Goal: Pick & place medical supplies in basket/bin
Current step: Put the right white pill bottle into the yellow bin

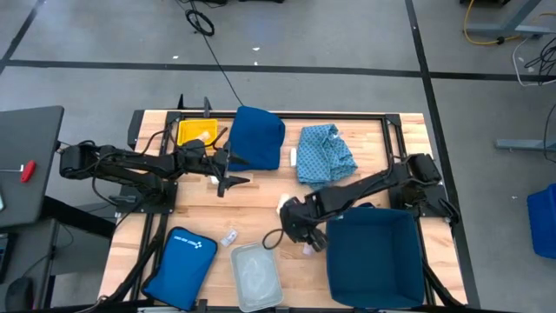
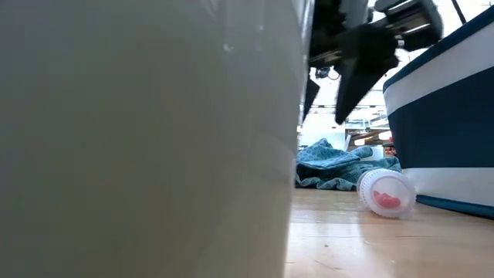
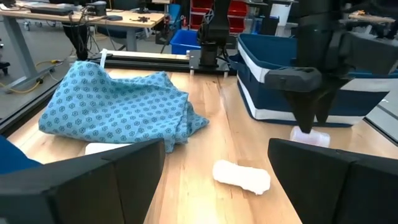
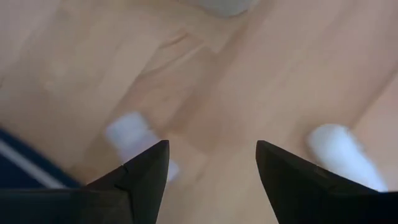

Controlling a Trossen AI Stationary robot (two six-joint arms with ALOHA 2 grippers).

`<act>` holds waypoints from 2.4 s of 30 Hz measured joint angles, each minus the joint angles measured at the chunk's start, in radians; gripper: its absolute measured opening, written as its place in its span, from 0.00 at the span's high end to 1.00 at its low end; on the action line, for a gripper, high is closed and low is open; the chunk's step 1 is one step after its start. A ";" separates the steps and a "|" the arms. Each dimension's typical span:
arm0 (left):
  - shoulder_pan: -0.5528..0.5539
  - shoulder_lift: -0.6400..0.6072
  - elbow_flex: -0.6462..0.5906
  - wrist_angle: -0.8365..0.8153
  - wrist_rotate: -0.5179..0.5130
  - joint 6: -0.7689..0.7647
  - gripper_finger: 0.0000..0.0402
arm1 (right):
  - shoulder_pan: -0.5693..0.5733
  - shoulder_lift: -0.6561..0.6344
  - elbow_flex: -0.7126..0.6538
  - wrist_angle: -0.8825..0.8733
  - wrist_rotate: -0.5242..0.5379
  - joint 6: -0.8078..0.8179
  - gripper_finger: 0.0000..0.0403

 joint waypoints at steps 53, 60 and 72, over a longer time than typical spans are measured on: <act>0.000 0.000 0.000 0.041 -0.040 -0.027 0.27 | 0.078 0.091 0.112 0.010 0.049 -0.057 0.39; 0.000 0.000 0.000 0.019 -0.049 -0.035 0.27 | 0.058 0.089 0.117 0.121 0.171 -0.063 0.39; 0.000 0.000 0.000 -0.044 -0.129 -0.038 0.27 | 0.058 0.045 0.119 0.331 0.483 -0.125 0.39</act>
